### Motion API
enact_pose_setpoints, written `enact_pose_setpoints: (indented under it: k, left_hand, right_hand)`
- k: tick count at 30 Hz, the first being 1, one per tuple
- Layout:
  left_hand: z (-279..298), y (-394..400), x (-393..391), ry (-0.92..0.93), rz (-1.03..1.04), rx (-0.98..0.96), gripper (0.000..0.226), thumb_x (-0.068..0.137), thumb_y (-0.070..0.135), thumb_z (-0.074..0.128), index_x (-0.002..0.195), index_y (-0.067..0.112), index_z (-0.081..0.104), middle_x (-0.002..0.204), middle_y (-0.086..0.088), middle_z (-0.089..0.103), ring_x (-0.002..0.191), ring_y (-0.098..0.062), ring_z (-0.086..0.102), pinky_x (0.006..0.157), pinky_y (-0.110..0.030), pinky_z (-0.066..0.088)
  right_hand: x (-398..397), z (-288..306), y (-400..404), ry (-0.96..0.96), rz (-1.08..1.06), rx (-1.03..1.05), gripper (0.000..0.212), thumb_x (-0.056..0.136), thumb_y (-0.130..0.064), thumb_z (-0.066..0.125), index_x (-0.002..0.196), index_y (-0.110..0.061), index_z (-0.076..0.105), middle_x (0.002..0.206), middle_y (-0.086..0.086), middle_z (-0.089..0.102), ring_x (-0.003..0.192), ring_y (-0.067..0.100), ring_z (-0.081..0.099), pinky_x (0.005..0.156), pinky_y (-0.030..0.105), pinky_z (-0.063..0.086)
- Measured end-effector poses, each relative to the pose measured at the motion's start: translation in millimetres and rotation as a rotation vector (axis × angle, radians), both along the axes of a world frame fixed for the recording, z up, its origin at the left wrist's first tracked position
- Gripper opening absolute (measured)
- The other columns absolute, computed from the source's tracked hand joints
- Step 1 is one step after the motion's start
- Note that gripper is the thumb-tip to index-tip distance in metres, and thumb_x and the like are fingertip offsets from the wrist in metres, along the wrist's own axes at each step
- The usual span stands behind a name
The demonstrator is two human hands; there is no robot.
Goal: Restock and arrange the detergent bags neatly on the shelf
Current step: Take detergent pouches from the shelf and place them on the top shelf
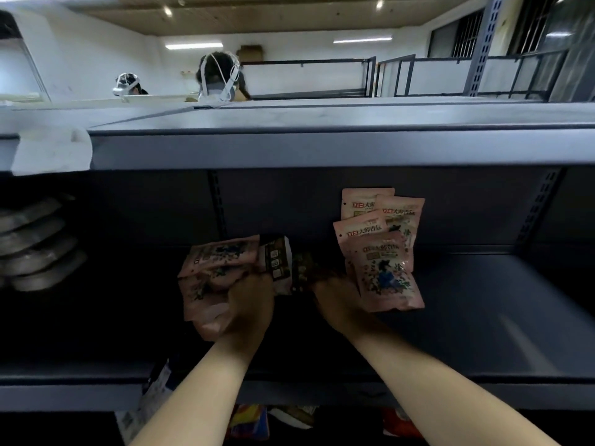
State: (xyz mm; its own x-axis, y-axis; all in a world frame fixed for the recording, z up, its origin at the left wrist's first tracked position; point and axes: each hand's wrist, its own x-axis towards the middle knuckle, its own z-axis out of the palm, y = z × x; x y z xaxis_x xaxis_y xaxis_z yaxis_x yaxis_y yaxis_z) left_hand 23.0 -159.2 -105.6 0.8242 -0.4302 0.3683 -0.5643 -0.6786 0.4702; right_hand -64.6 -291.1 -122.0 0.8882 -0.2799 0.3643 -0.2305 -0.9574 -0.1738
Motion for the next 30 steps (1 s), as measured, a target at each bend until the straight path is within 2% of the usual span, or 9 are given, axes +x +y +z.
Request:
enact_pose_setpoints:
  k: [2, 4, 6, 14, 18, 21, 25, 28, 30]
  left_hand:
    - [0, 1, 3, 0.005, -0.006, -0.09, 0.024, 0.09, 0.007, 0.058, 0.11, 0.001, 0.067, 0.108, -0.016, 0.068, 0.098, -0.031, 0.064, 0.068, -0.012, 0.041]
    - [3, 0, 4, 0.006, -0.096, 0.008, 0.015, 0.06, 0.001, 0.084, 0.072, 0.004, 0.074, 0.069, -0.015, 0.069, 0.059, -0.03, 0.067, 0.048, -0.024, 0.049]
    - [2, -2, 4, 0.021, -0.133, 0.099, 0.026, 0.043, 0.003, 0.091, 0.054, 0.013, 0.069, 0.051, -0.006, 0.063, 0.039, -0.022, 0.059, 0.036, -0.023, 0.044]
    - [23, 10, -43, -0.329, -0.434, 0.186, 0.023, 0.069, 0.016, 0.063, 0.09, 0.012, 0.072, 0.086, -0.009, 0.071, 0.077, -0.027, 0.069, 0.063, -0.03, 0.055]
    - [27, 29, -60, -0.128, -0.429, 0.307, 0.027, 0.087, 0.023, 0.048, 0.108, 0.019, 0.065, 0.106, -0.001, 0.067, 0.098, -0.022, 0.062, 0.073, -0.026, 0.049]
    - [31, 38, -66, -0.056, -0.266, 0.34, 0.022, 0.089, 0.033, 0.05, 0.1, 0.022, 0.065, 0.101, 0.004, 0.067, 0.094, -0.019, 0.063, 0.064, -0.024, 0.04]
    - [31, 29, -62, 0.066, -0.085, 0.201, 0.019, 0.088, 0.023, 0.062, 0.095, 0.005, 0.065, 0.092, -0.015, 0.066, 0.08, -0.029, 0.065, 0.058, -0.028, 0.047]
    - [29, 20, -57, 0.686, 0.059, -0.089, 0.039, 0.099, 0.032, 0.041, 0.129, 0.008, 0.049, 0.12, -0.016, 0.056, 0.101, -0.029, 0.056, 0.069, -0.031, 0.046]
    - [33, 17, -57, 1.009, 0.123, -0.394, 0.041, 0.096, 0.026, 0.05, 0.133, 0.01, 0.043, 0.116, -0.014, 0.053, 0.097, -0.028, 0.055, 0.067, -0.038, 0.053]
  right_hand:
    - [1, -5, -2, -0.014, 0.006, 0.038, 0.024, 0.081, -0.005, 0.056, 0.098, -0.005, 0.073, 0.104, 0.016, 0.068, 0.098, 0.033, 0.063, 0.085, 0.034, 0.051]
    - [-8, -4, -3, -0.026, 0.042, 0.041, 0.023, 0.081, -0.002, 0.054, 0.096, -0.003, 0.072, 0.104, 0.017, 0.068, 0.099, 0.033, 0.062, 0.086, 0.034, 0.05]
    - [-22, 2, -2, -0.035, 0.08, 0.009, 0.022, 0.081, -0.003, 0.053, 0.093, -0.004, 0.071, 0.102, 0.015, 0.067, 0.098, 0.031, 0.061, 0.083, 0.029, 0.048]
    - [-85, 30, 1, 0.144, 0.17, 0.103, 0.02, 0.086, -0.016, 0.053, 0.097, -0.008, 0.067, 0.11, 0.008, 0.064, 0.105, 0.024, 0.057, 0.085, 0.024, 0.044]
    - [-103, 45, 3, 0.202, 0.12, 0.173, 0.024, 0.085, -0.03, 0.056, 0.095, -0.013, 0.071, 0.106, 0.002, 0.067, 0.102, 0.019, 0.059, 0.08, 0.022, 0.044]
    - [-99, 51, 1, 0.101, -0.074, 0.218, 0.027, 0.089, -0.033, 0.053, 0.094, -0.013, 0.071, 0.101, 0.006, 0.069, 0.094, 0.023, 0.063, 0.076, 0.028, 0.048]
    - [-74, 46, -13, -0.043, -0.228, 0.3, 0.027, 0.094, -0.027, 0.047, 0.107, -0.009, 0.063, 0.104, 0.011, 0.065, 0.094, 0.026, 0.062, 0.072, 0.028, 0.045]
    - [-53, 42, -26, 0.006, -0.166, 0.382, 0.031, 0.098, -0.024, 0.043, 0.123, -0.01, 0.055, 0.119, 0.01, 0.059, 0.106, 0.024, 0.057, 0.087, 0.031, 0.046]
    - [-45, 41, -28, 0.074, -0.102, 0.523, 0.036, 0.099, -0.021, 0.042, 0.132, -0.008, 0.049, 0.129, 0.011, 0.053, 0.116, 0.026, 0.052, 0.099, 0.037, 0.043]
